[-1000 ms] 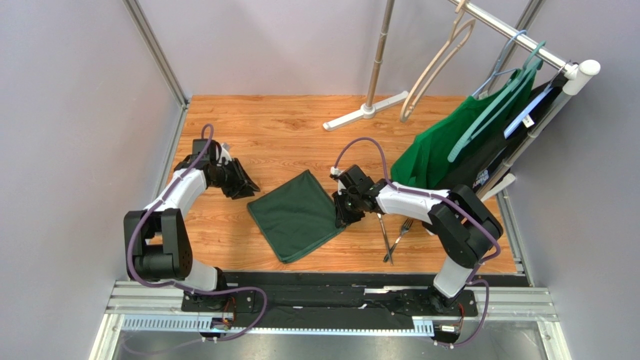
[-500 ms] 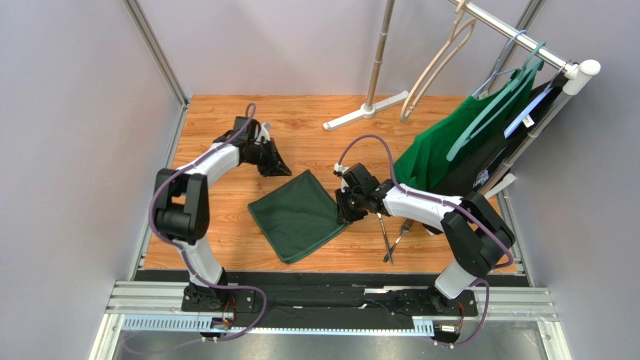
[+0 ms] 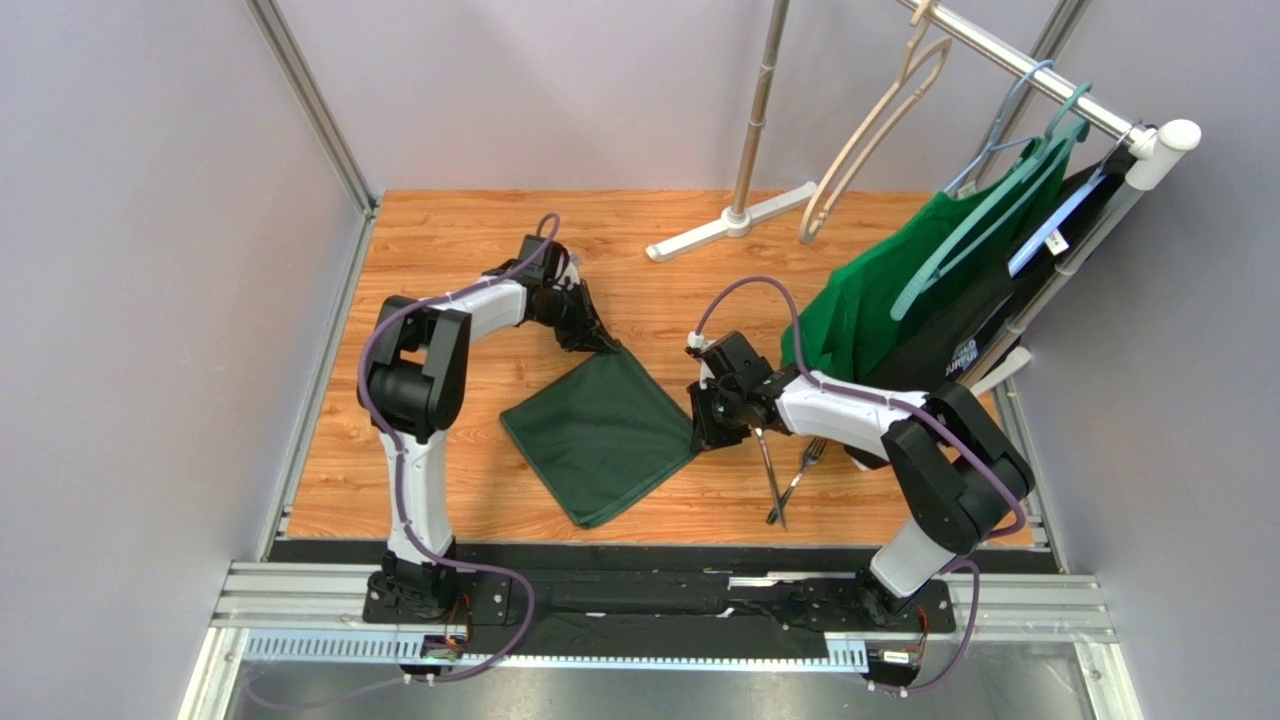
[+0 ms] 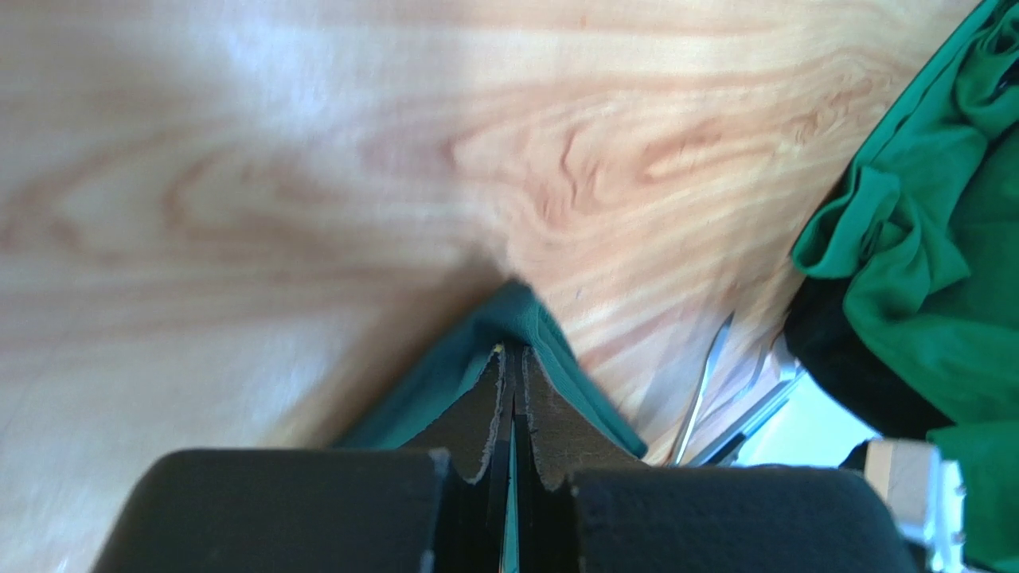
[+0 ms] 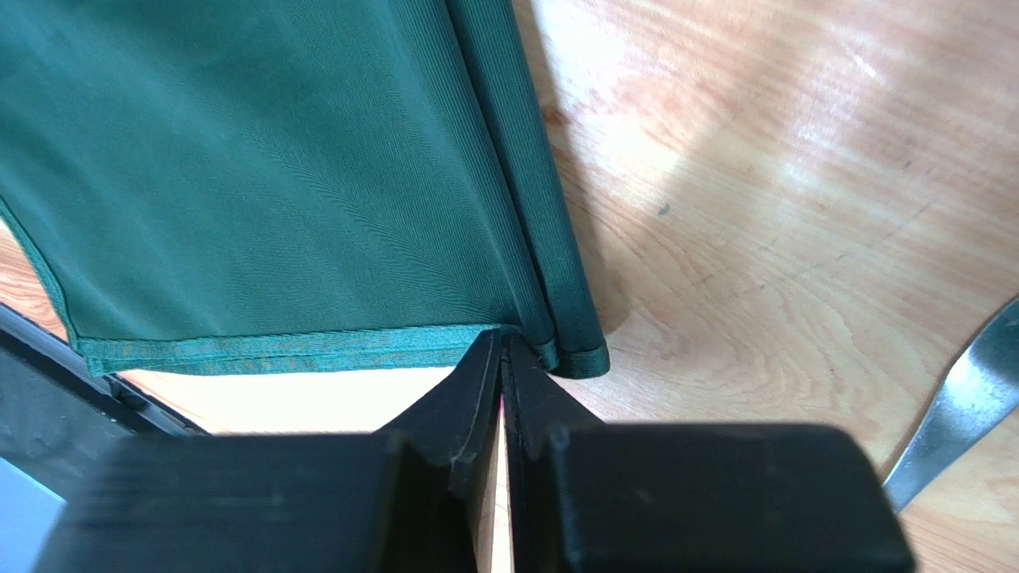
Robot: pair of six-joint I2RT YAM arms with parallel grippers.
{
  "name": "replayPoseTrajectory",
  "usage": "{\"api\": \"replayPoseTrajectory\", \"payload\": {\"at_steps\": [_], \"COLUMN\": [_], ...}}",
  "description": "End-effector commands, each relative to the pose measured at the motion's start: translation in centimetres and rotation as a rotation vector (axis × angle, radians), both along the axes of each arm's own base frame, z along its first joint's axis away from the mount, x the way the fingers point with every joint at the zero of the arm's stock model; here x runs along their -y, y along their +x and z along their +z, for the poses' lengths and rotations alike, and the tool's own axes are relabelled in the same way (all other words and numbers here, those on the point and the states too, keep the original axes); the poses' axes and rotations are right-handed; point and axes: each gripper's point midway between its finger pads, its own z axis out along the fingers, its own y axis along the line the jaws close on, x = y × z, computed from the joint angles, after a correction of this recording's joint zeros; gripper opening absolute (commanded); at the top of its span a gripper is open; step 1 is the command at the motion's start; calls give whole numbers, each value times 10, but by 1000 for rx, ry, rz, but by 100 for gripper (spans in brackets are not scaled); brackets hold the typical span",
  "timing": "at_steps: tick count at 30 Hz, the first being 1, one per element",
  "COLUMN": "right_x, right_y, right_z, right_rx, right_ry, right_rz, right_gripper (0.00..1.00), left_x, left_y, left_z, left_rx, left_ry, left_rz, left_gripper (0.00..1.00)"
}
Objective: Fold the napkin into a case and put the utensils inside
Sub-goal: Fold the lower triangle-folded napkin at the center of the board.
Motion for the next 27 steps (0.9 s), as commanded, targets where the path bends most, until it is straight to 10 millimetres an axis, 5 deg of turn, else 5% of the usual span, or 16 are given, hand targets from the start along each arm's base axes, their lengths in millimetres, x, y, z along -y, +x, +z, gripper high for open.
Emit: {"api": "replayPoseTrajectory", "payload": {"at_steps": [1, 9, 14, 15, 17, 18, 20, 21, 24, 27], "right_x": [0, 16, 36, 34, 30, 26, 7, -1, -46, -103], "right_y": [3, -3, 9, 21, 25, 28, 34, 37, 34, 22], "right_z": [1, -15, -10, 3, 17, 28, 52, 63, 87, 95], "right_rx": [21, 2, 61, 106, 135, 164, 230, 261, 321, 336], "right_ry": [26, -20, -136, -140, -148, -143, -152, -158, -124, -87], "right_rz": [-1, -24, -18, -30, -27, -22, 9, 20, 122, 260], "right_gripper": [6, 0, 0, 0, 5, 8, 23, 29, 52, 74], "left_x": [16, 21, 16, 7, -8, -20, -40, -62, -119, -153], "left_y": [22, 41, 30, 28, 7, 2, -20, -23, -52, -75], "left_z": [5, -18, 24, 53, 69, 100, 108, 132, 126, 112], "left_rx": [52, 30, 95, 171, 166, 236, 226, 293, 253, 179], "left_ry": [-41, -13, 28, 58, 96, 101, 138, 167, 243, 198], "left_rz": [11, 39, -32, -39, -52, -56, -46, -8, 109, 211], "left_gripper": [1, 1, 4, 11, 22, 31, 36, 41, 42, 42]}}
